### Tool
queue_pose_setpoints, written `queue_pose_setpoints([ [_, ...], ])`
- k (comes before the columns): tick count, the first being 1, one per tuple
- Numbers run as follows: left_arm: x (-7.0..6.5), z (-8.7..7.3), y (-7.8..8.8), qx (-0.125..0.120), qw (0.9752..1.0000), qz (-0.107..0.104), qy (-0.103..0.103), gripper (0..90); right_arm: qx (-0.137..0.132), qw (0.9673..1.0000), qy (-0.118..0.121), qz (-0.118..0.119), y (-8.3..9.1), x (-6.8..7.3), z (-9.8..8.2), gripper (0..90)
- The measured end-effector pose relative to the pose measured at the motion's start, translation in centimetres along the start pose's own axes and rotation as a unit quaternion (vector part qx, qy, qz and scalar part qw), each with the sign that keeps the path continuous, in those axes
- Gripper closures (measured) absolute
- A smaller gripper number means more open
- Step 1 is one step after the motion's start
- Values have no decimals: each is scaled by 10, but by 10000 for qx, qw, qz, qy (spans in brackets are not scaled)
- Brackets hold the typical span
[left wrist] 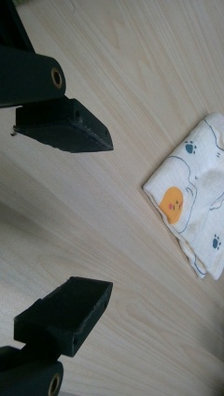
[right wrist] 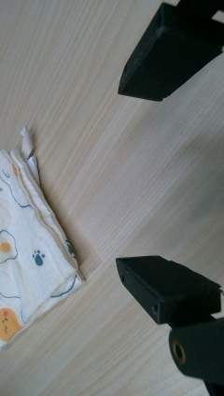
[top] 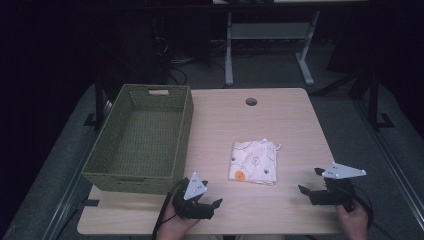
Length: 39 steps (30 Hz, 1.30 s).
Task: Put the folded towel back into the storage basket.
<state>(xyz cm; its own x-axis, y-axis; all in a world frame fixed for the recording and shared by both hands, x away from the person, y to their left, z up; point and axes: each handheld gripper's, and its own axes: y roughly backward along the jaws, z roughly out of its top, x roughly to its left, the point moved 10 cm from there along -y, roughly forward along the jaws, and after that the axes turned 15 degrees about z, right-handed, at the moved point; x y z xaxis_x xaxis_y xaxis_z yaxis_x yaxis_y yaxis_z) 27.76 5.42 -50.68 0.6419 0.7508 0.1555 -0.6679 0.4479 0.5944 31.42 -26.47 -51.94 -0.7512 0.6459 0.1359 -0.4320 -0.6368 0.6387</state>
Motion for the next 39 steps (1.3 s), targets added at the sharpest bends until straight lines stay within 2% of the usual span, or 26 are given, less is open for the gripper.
queue_pose_setpoints([
  [10,0,2,-1,44,10000,-26,-23,277,-20,10000,-12,-30,0,0,0,138],
  [12,0,6,-1,25,10000,-13,-59,277,-42,10000,-6,-53,0,0,1,138],
  [14,-1,11,-1,4,10000,-56,-8,277,-59,10000,-14,-38,0,1,2,138],
  [18,-1,20,-5,137,9999,-79,-56,273,-63,10000,30,1,-1,3,3,138],
  [20,-2,23,-6,128,9999,-86,-29,268,-57,10000,29,6,-1,3,3,138],
  [22,-2,28,-9,145,9998,-59,-109,266,-64,10000,31,1,-1,4,3,138],
  [24,-4,33,-13,184,9997,-93,-105,260,-88,10000,14,7,0,4,3,138],
  [28,-5,41,-26,341,9991,-120,-227,259,-108,9999,28,-2,0,3,4,138],
  [30,-5,44,-37,460,9985,-63,-299,260,-95,10000,5,2,0,4,3,138],
  [35,-7,52,-54,561,9979,-46,-335,260,-137,9999,90,29,0,6,5,138],
  [39,-9,61,-64,642,9966,-3,-514,264,-143,9998,92,55,-1,8,6,138],
])
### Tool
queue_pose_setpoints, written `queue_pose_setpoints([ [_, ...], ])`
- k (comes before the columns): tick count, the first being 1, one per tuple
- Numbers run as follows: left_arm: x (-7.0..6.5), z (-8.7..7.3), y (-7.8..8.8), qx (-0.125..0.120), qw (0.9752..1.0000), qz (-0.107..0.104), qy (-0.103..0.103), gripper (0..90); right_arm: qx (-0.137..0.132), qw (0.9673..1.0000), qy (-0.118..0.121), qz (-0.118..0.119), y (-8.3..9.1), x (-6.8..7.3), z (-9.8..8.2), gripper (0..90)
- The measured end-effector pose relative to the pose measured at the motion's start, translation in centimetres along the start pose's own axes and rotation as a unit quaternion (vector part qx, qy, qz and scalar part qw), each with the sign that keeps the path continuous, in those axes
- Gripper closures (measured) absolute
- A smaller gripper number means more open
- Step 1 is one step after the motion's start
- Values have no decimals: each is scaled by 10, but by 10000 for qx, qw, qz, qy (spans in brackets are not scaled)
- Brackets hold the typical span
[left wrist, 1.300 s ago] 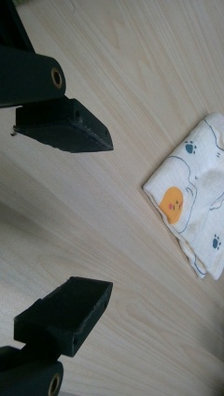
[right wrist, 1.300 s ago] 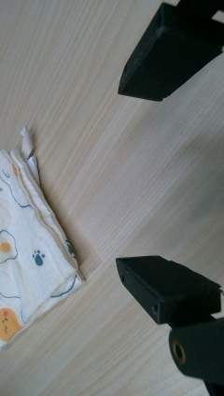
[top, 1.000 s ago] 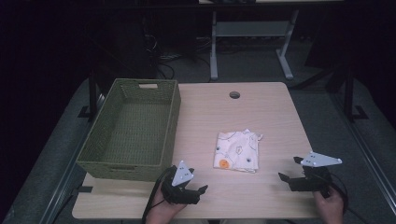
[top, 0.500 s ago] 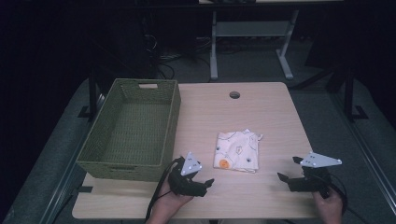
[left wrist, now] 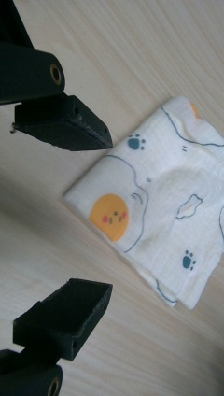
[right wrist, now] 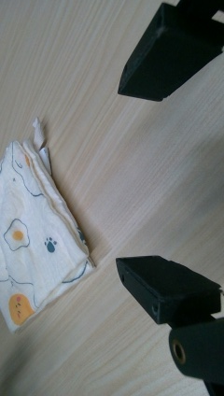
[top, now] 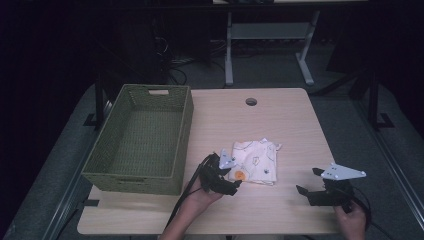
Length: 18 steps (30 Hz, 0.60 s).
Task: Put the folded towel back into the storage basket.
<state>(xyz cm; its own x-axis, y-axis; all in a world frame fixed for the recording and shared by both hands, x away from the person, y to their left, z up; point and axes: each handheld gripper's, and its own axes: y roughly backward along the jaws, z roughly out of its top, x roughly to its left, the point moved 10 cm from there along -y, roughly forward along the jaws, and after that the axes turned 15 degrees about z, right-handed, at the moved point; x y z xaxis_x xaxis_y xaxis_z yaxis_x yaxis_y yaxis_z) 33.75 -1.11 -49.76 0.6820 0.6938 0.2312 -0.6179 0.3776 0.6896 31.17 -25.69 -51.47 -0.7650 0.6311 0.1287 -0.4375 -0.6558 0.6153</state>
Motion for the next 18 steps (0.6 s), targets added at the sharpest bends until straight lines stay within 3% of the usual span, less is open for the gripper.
queue_pose_setpoints([
  [9,-3,24,-19,145,9997,-8,-185,266,-18,10000,26,46,-1,1,1,138],
  [18,-1,42,-46,365,9992,-73,-152,274,-7,10000,18,62,0,0,1,138],
])
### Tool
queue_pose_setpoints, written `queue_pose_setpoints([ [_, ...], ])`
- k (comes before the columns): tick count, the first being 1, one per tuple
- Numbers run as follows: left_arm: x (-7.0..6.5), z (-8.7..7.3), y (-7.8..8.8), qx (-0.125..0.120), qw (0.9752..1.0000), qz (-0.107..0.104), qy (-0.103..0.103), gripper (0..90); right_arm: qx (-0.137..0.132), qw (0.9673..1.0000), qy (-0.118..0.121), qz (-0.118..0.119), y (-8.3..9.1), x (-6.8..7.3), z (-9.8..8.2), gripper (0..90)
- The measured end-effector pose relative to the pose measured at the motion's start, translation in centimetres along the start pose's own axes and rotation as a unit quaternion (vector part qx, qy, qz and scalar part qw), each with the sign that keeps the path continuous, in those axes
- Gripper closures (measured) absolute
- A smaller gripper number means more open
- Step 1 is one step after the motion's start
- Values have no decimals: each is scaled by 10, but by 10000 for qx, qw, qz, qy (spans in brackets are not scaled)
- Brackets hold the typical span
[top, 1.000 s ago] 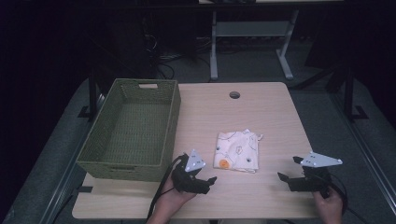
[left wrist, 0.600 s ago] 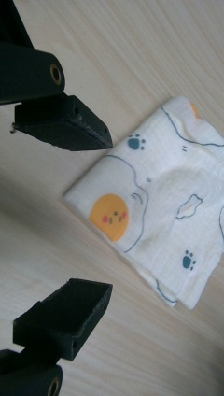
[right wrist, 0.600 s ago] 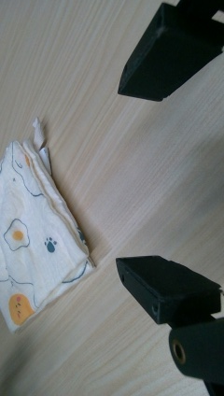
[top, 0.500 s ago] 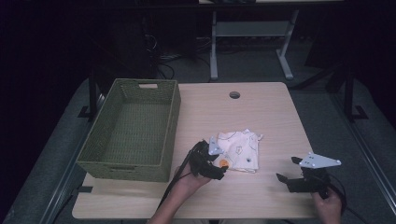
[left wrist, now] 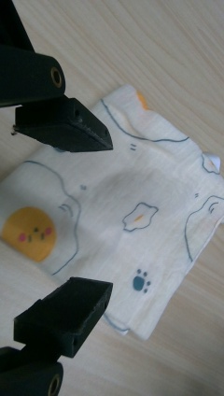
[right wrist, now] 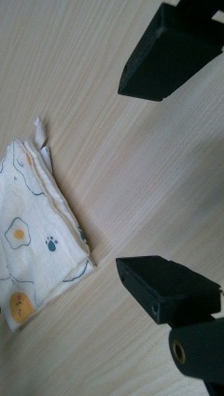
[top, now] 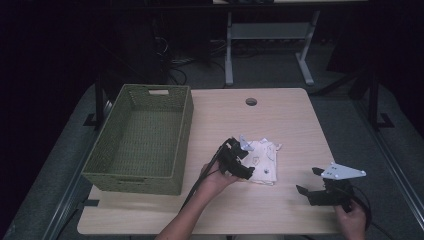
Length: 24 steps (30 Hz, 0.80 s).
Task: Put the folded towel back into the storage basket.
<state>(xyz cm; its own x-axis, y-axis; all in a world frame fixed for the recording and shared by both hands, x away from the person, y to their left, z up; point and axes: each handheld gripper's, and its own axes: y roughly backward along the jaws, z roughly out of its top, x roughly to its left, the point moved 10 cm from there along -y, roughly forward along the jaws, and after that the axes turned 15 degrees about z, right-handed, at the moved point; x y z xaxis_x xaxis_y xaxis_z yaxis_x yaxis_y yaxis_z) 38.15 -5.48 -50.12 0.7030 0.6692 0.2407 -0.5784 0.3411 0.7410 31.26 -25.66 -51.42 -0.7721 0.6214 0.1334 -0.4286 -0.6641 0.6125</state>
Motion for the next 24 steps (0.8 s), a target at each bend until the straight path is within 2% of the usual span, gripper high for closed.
queue_pose_setpoints([
  [3,0,6,-8,67,10000,13,32,275,-29,10000,-15,23,0,1,1,138],
  [8,0,11,-20,196,9998,30,-38,304,-40,10000,-2,27,1,1,1,138],
  [13,-4,17,-30,172,9998,-14,-18,356,-38,10000,23,28,1,1,1,138],
  [15,-8,16,-36,287,9995,-123,-23,373,-37,10000,35,36,1,2,1,138],
  [18,-10,15,-45,436,9990,-20,-138,398,-27,10000,37,30,2,2,1,138],
  [20,-11,11,-50,571,9983,17,-98,412,-51,10000,54,31,2,2,2,138],
  [21,-11,9,-53,612,9981,22,-14,415,-48,10000,64,28,2,2,2,138],
  [22,-10,8,-53,565,9983,-14,154,409,-41,10000,68,21,2,2,2,138],
  [24,-9,7,-53,459,9987,59,196,432,-52,10000,77,36,3,3,2,138],
])
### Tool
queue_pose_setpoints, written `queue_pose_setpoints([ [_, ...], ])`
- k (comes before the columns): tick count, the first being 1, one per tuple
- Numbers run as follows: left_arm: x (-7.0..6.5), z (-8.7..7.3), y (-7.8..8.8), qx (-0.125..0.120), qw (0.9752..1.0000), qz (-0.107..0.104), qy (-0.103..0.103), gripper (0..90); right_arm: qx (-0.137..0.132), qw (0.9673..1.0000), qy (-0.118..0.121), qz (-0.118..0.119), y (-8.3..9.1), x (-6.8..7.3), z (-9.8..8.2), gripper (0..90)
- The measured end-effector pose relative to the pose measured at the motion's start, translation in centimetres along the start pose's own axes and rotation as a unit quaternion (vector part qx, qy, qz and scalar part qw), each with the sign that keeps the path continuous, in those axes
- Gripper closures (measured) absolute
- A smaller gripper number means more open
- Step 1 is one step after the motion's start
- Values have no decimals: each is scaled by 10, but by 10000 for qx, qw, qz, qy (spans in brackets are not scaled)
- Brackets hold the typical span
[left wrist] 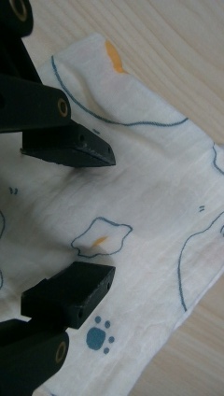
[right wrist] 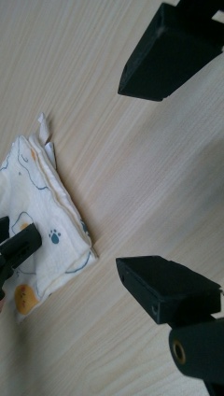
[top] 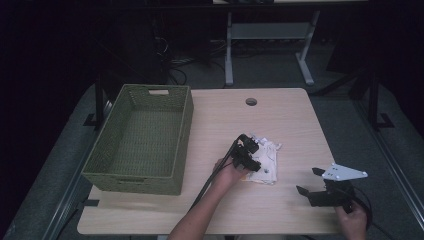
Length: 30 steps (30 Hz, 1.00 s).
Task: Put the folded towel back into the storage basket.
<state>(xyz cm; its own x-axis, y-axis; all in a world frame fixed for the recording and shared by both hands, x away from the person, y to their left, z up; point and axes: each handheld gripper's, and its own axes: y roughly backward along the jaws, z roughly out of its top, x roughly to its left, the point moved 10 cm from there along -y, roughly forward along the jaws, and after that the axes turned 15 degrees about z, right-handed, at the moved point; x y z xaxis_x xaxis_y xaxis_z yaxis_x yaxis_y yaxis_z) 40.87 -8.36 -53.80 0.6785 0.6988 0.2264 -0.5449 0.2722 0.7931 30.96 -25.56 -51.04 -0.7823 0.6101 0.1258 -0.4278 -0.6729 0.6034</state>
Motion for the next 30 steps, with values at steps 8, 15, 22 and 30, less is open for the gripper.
queue_pose_setpoints([
  [8,2,-2,3,-45,10000,20,77,553,51,10000,69,16,-2,4,1,138],
  [15,6,-5,4,6,10000,6,87,693,9,10000,40,17,0,4,1,138],
  [22,8,-8,7,45,10000,41,-6,807,-11,10000,52,52,1,5,1,138],
  [30,11,-12,11,260,9992,-292,5,828,-41,10000,49,40,3,4,0,138],
])
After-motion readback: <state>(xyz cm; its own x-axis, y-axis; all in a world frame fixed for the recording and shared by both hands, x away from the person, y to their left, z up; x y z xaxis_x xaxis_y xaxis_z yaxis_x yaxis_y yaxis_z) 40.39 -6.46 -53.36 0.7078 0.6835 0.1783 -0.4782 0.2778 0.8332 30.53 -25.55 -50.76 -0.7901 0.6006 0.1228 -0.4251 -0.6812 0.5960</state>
